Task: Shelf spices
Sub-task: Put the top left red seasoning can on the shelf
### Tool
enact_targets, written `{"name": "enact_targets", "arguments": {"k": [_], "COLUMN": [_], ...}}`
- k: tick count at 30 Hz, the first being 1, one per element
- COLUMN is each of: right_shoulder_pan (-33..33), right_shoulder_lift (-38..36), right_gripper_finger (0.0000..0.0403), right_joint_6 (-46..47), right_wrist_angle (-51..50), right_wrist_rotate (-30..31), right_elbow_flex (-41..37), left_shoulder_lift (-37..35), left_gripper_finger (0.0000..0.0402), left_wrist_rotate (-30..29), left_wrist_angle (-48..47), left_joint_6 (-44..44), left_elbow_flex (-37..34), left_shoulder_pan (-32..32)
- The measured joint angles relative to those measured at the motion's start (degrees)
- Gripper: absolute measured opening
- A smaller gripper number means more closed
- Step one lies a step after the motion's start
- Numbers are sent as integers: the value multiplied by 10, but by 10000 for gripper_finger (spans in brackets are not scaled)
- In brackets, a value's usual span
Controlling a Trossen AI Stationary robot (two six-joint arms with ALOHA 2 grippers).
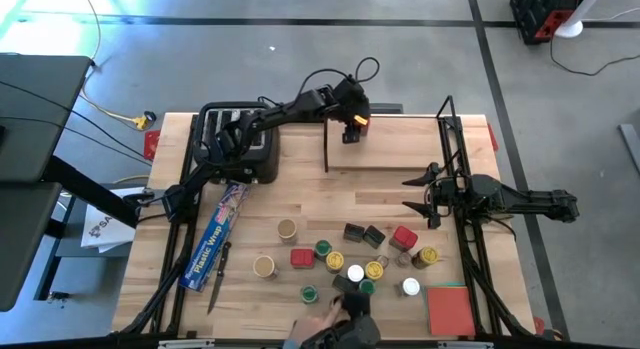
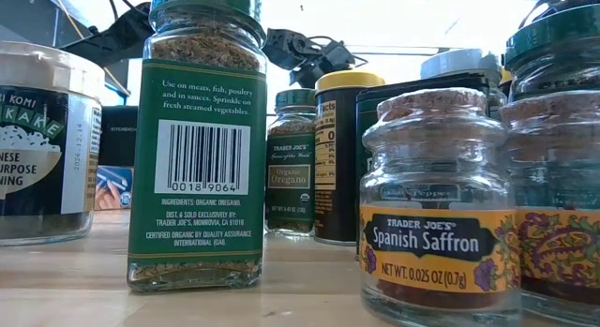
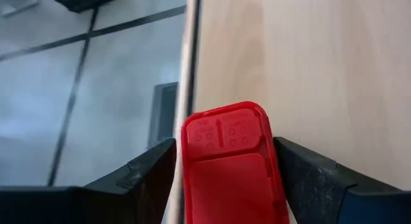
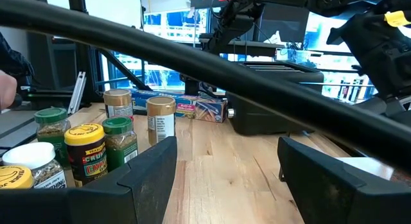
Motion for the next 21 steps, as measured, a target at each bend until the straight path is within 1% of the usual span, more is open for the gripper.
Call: {"name": "enact_targets", "arguments": {"k": [5,12,17,21], "right_shoulder_pan": [0,0,0,0], "right_shoulder_lift": [0,0,0,0], "right_gripper_finger": [265,265,265,265], "right_joint_6": [0,0,0,0], "right_wrist_angle": [0,0,0,0], "right_wrist_rotate": [0,0,0,0], "right_elbow_flex": [0,0,0,0], "left_shoulder_lift": [0,0,0,0], "left_gripper_finger": [254,254,255,255], "left_wrist_rotate": [-8,-8,-20,-23], "left_wrist_angle": [1,1,1,1], "left_joint_6": [44,64,94,99], "left_elbow_flex": [0,0,0,0], "left_shoulder_pan": [2,3,2,3]}}
